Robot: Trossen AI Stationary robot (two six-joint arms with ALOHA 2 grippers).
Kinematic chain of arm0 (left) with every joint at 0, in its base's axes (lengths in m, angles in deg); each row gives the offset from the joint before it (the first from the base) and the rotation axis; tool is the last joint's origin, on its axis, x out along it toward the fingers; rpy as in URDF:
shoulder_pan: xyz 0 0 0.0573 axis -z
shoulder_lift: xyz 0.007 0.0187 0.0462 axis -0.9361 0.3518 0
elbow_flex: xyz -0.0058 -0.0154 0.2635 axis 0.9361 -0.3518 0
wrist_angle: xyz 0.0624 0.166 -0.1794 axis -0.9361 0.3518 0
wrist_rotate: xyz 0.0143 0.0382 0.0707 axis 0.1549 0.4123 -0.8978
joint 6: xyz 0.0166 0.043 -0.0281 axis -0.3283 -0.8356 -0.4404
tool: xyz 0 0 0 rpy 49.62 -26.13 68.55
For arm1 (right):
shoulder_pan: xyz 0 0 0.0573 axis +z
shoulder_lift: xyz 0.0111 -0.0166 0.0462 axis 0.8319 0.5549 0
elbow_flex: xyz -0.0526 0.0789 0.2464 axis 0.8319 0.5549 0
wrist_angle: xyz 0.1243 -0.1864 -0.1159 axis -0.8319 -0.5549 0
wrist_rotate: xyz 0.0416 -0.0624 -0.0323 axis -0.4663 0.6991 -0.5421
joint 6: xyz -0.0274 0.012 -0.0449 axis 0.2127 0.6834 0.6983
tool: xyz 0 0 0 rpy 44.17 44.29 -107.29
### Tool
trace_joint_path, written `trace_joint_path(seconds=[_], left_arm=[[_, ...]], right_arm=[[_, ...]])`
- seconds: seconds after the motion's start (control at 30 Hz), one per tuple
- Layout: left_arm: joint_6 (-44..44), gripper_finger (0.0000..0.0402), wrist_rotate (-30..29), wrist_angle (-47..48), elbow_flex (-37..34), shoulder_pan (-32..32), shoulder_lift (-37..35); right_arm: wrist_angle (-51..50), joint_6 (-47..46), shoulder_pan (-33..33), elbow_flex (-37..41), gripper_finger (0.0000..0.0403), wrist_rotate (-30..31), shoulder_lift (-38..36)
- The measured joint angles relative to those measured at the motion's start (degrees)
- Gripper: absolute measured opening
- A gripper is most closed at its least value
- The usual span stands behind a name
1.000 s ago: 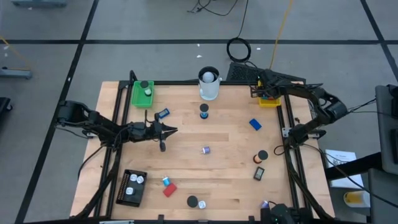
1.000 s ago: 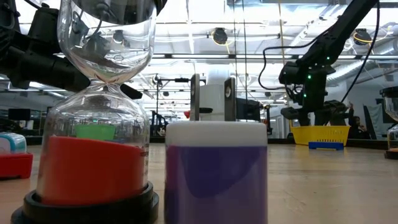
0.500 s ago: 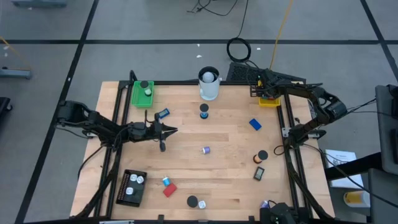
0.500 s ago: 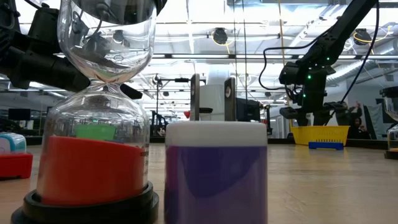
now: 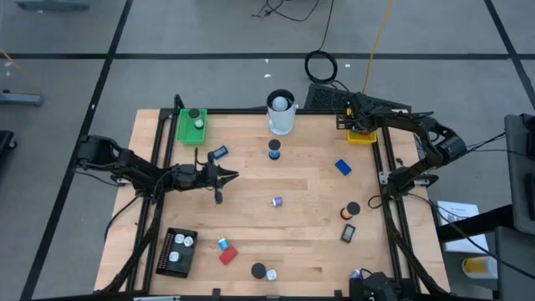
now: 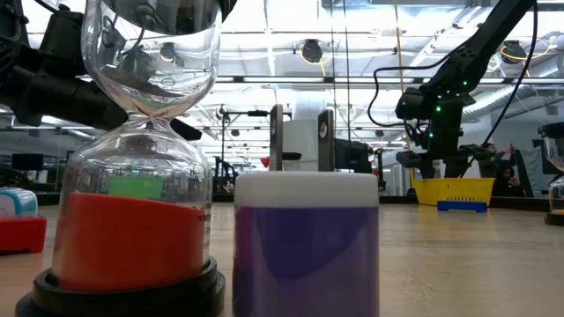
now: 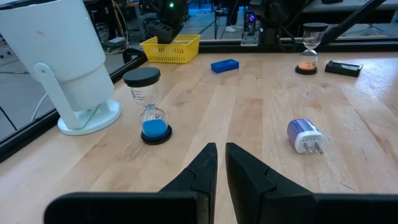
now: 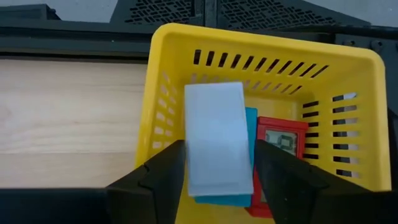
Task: Pick & Place Office items
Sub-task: Put the white digital clock into the yellow bin, then put the top purple charger adapter into the black bin
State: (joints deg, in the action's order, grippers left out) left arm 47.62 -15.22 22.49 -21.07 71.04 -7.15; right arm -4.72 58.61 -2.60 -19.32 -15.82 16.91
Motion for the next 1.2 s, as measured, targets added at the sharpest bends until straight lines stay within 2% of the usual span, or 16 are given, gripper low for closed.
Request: trace_joint_path(seconds=[0.3,0.43,0.57,0.73,0.87,0.97,1.07,1.13,1.2], left_arm=[[0.0,0.0042,0.0,-0.01,0.0,0.01,0.01],[-0.02,0.0042,0.0,-0.03,0.0,0.01,0.01],[-0.02,0.0042,0.0,-0.05,0.0,0.0,0.01],[-0.02,0.0042,0.0,-0.05,0.0,-0.01,-0.01],[-0.02,0.0042,-0.03,-0.19,0.0,-0.02,0.01],[2.42,0.0042,-0.15,-0.84,0.11,-0.22,0.0],[3.9,0.0042,5.05,0.89,1.49,-1.18,0.01],[3.67,0.0042,7.1,3.9,3.24,-1.73,0.0],[2.64,0.0042,5.81,7.38,5.37,-2.13,0.01]], right_arm=[[0.34,1.23,0.0,-0.1,0.0219,1.84,-1.31],[-0.42,1.77,0.0,-0.1,0.0232,1.89,-3.83],[-1.11,3.98,0.08,-0.1,0.0227,1.54,-7.43],[-5.42,8.12,2.69,-0.08,0.0174,1.33,-13.46],[-2.87,10.71,9.73,2.97,0.011,1.47,-18.9],[5.7,11.96,16.78,7.75,0.0061,1.4,-22.51],[17.86,13.34,23.64,13.76,0.0016,0.73,-24.88],[26.51,14.88,27.57,17.23,0.0005,-0.94,-25.97],[35.3,16.34,31.3,20.4,0.0009,-1.68,-26.43]])
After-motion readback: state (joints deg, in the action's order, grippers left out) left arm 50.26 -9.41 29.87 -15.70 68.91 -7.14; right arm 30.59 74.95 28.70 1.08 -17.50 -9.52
